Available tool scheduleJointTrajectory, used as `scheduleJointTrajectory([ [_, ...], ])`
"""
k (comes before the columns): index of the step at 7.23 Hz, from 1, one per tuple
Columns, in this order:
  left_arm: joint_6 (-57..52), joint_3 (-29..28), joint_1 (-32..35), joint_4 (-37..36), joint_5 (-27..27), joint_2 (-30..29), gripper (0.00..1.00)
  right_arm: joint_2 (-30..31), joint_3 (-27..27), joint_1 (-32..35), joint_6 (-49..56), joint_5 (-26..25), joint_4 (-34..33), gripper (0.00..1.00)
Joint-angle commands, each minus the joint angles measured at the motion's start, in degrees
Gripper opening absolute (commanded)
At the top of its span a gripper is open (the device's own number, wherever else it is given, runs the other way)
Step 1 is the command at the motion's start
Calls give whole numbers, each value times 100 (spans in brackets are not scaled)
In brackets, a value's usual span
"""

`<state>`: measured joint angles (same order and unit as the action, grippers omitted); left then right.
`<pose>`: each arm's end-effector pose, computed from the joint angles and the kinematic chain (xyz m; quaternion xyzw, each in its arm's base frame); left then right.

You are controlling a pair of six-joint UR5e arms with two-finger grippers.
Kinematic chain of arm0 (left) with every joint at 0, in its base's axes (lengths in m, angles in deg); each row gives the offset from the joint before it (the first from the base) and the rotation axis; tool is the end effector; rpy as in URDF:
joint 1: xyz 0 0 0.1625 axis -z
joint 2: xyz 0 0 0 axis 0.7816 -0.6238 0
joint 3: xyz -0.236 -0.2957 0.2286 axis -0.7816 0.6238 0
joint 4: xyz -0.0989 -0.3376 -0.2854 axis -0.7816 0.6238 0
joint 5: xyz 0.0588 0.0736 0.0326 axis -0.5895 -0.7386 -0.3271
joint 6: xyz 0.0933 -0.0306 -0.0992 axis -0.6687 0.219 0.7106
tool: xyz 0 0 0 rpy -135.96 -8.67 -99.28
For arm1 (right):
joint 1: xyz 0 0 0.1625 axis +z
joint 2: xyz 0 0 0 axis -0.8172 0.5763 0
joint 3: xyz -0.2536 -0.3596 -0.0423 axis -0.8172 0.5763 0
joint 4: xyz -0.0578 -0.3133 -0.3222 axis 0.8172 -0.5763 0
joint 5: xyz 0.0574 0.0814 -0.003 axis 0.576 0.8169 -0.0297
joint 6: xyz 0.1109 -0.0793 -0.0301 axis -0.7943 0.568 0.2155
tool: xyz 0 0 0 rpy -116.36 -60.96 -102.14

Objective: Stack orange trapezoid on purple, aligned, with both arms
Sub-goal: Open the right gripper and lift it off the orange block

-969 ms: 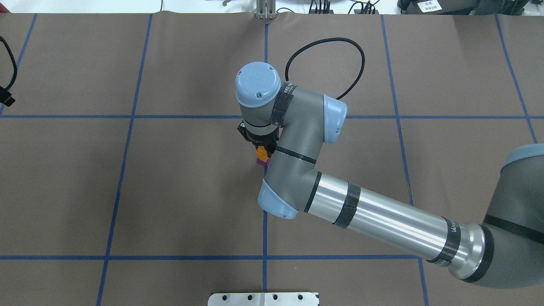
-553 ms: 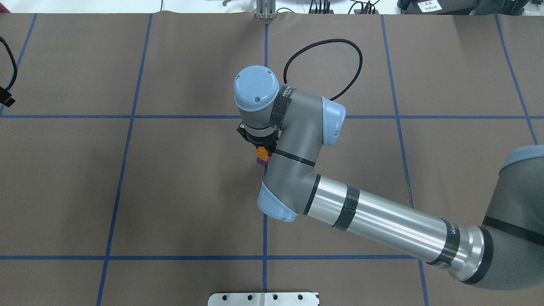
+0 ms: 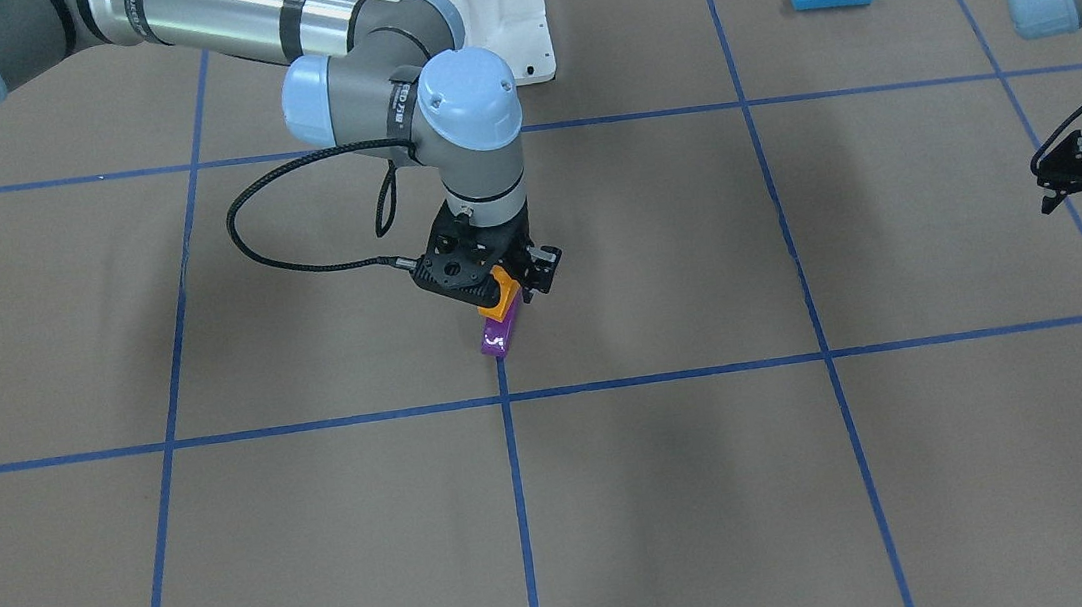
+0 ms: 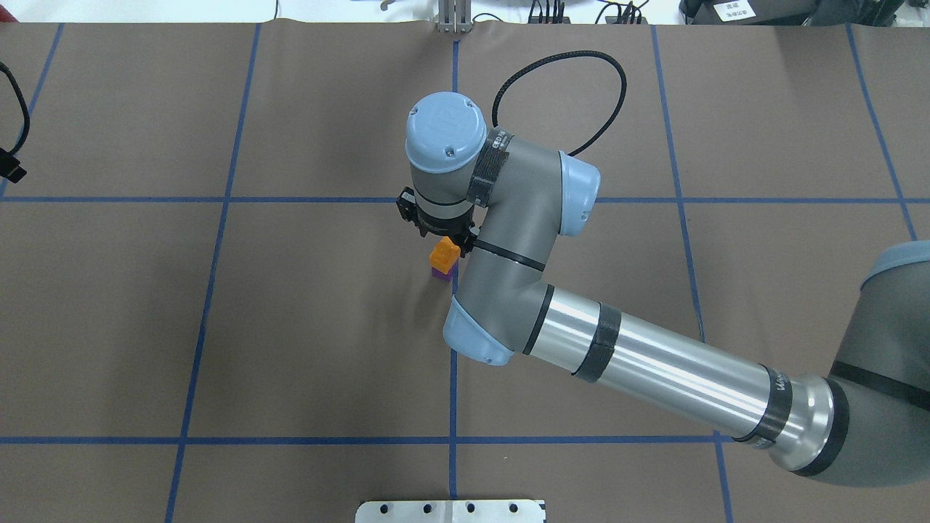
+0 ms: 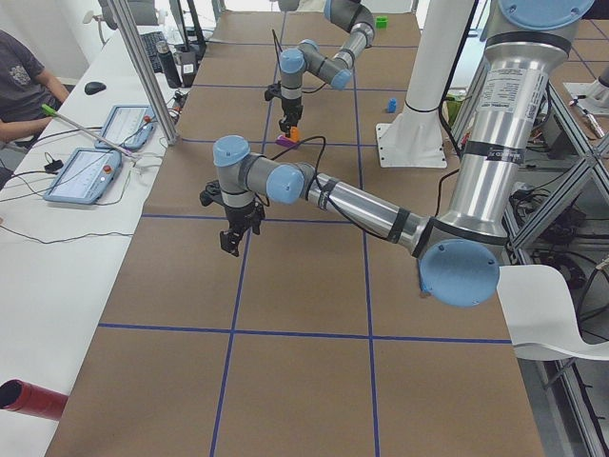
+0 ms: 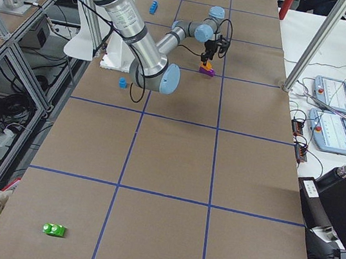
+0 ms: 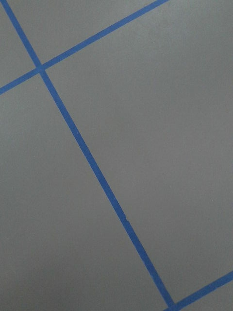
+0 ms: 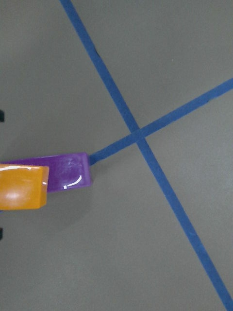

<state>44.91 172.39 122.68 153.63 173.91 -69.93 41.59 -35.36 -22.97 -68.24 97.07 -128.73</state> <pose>0.1480 -0.6016 0.5209 0.1030 0.3133 0.2374 0.9137 -0.6701 -0.5181 0.1614 -0.0736 -0.3896 0.2411 0.8858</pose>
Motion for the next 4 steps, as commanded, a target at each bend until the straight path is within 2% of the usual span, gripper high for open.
scheduleJointTrajectory([
  [1,-26,2,0,0,0,-9,100,11,-281,260,10,209,-122,100],
  [2,-43,2,17,9,0,-9,100,64,-622,619,80,445,-497,100],
  [3,-122,11,174,0,18,-9,100,282,-1339,901,785,517,-1075,100],
  [4,-288,11,402,9,279,43,100,736,-2129,1208,1923,535,-1803,100],
])
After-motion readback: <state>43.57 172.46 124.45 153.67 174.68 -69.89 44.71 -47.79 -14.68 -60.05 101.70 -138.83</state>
